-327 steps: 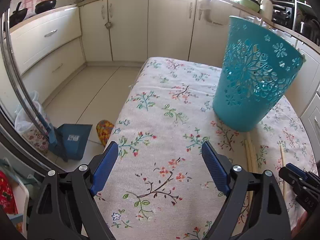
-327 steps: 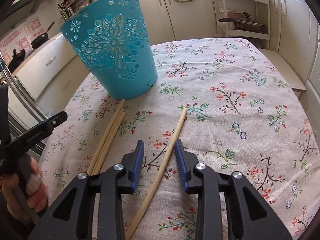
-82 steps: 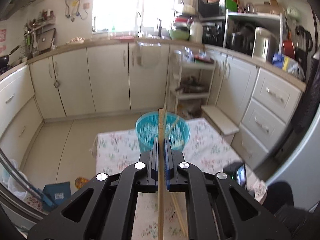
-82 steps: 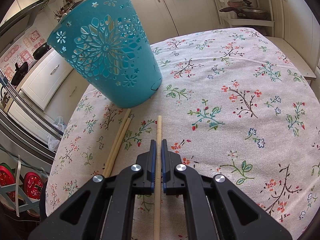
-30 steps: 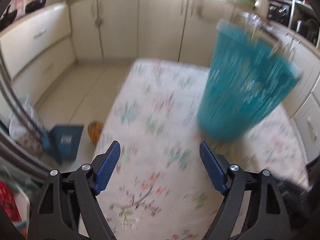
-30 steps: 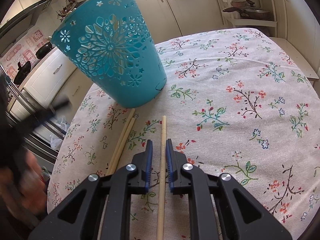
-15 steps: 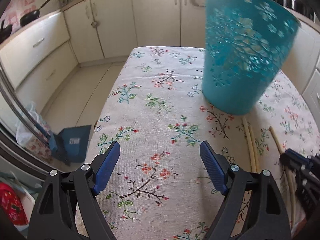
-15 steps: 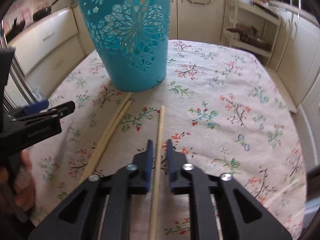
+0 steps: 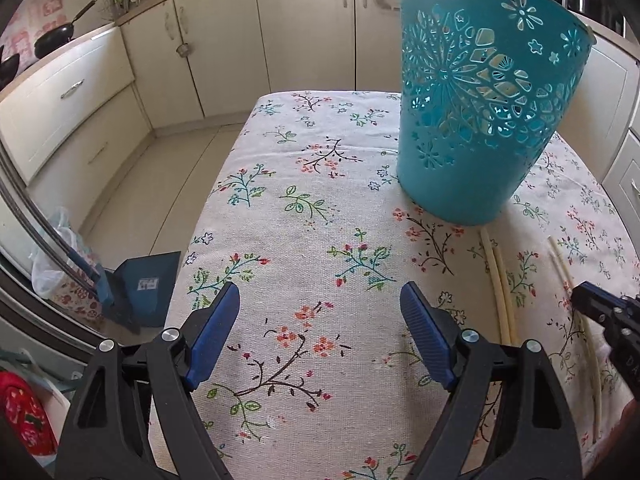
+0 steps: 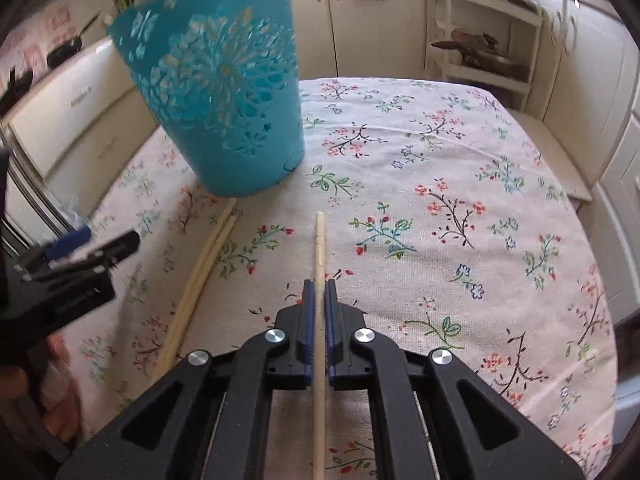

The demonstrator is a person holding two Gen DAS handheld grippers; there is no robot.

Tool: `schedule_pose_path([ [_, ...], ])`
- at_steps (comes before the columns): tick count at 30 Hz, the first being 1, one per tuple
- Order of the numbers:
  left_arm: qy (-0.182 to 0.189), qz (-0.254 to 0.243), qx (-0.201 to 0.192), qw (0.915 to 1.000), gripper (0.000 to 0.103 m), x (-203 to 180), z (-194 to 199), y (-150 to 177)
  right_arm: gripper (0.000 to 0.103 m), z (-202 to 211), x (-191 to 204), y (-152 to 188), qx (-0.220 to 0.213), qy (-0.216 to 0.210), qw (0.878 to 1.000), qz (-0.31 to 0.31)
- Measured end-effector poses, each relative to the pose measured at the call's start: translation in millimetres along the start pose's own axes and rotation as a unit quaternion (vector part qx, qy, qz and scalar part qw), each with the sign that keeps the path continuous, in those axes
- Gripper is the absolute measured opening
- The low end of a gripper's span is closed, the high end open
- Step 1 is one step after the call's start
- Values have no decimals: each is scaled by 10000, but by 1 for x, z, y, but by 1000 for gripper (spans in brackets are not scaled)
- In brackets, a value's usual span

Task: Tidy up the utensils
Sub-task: 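Lift the chopstick with the right tool and drop it into the basket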

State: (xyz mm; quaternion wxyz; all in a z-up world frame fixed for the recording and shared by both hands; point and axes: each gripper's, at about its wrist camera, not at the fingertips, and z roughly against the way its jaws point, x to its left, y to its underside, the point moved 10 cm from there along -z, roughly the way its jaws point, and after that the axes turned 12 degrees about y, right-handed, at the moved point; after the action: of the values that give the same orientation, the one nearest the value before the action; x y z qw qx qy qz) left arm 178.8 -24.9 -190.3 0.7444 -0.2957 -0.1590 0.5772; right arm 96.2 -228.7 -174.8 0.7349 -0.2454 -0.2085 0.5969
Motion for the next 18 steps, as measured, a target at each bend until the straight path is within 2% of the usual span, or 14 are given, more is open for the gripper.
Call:
schedule_pose_path([
  [3,4,-11,15,10000,79,0,0,0,6,20,2,-8,-216,-320,9990,-217],
  [9,-33,-55,63,10000,79,-1,-2,1,6,74,5,-45,-825,-875,9905,-668],
  [18,-34,-6,54,10000,79,1,-2,1,6,149,28,-127,-1906,-1358,9692,-766],
])
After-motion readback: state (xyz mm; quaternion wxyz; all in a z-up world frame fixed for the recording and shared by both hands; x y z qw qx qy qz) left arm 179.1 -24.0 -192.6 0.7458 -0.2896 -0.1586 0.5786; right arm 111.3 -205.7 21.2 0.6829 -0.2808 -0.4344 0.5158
